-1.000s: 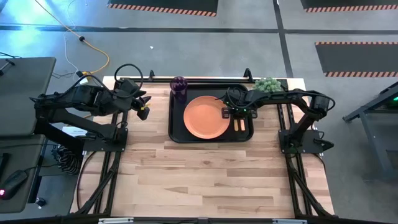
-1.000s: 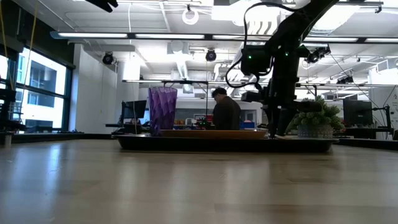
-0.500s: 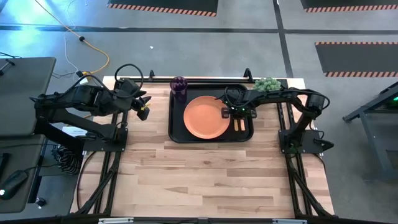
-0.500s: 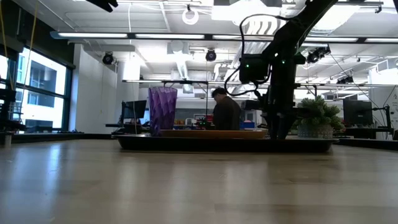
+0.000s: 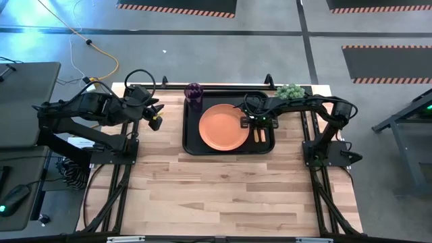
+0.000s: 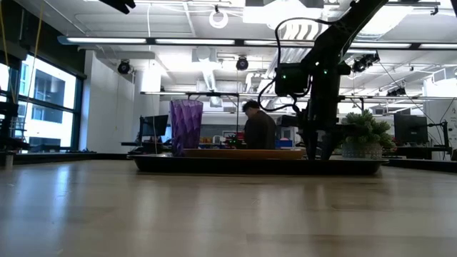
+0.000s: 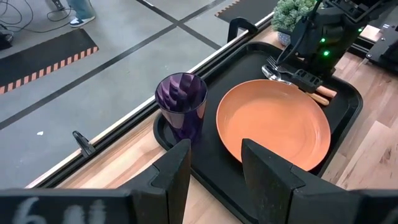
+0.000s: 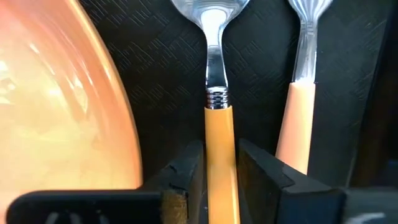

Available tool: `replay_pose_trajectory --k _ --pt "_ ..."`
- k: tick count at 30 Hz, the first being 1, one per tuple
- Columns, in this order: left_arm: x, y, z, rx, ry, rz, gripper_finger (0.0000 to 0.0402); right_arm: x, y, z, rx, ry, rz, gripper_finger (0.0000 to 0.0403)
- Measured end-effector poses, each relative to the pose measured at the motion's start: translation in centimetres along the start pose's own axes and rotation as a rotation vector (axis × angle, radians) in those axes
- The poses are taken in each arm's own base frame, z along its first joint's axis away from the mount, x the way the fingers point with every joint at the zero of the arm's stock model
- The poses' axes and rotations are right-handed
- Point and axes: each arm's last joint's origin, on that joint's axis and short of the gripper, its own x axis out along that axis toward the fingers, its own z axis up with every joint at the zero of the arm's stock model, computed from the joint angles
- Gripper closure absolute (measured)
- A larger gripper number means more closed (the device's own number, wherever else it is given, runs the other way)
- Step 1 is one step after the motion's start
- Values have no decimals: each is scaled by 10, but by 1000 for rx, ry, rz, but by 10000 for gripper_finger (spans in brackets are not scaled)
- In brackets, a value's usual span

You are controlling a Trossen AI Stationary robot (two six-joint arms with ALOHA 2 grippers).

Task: Pick and place plate/cup/fork/spoon on tray
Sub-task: Put the yellow spoon to the right of the orange plate on the black serving tray

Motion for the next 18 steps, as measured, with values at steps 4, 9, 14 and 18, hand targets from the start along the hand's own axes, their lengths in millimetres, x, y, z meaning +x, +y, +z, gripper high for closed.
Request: replay_pose_trajectory --k 4,9,14,18 --pt "0 0 0 0 0 0 268 0 0 0 0 0 1 311" --pt "0 0 0 0 0 0 268 0 0 0 24 -3 -1 310" --pt "0 0 0 0 1 -1 268 0 0 0 24 -2 -1 309" --pt "0 0 0 0 2 -3 268 0 0 0 24 -1 -3 308"
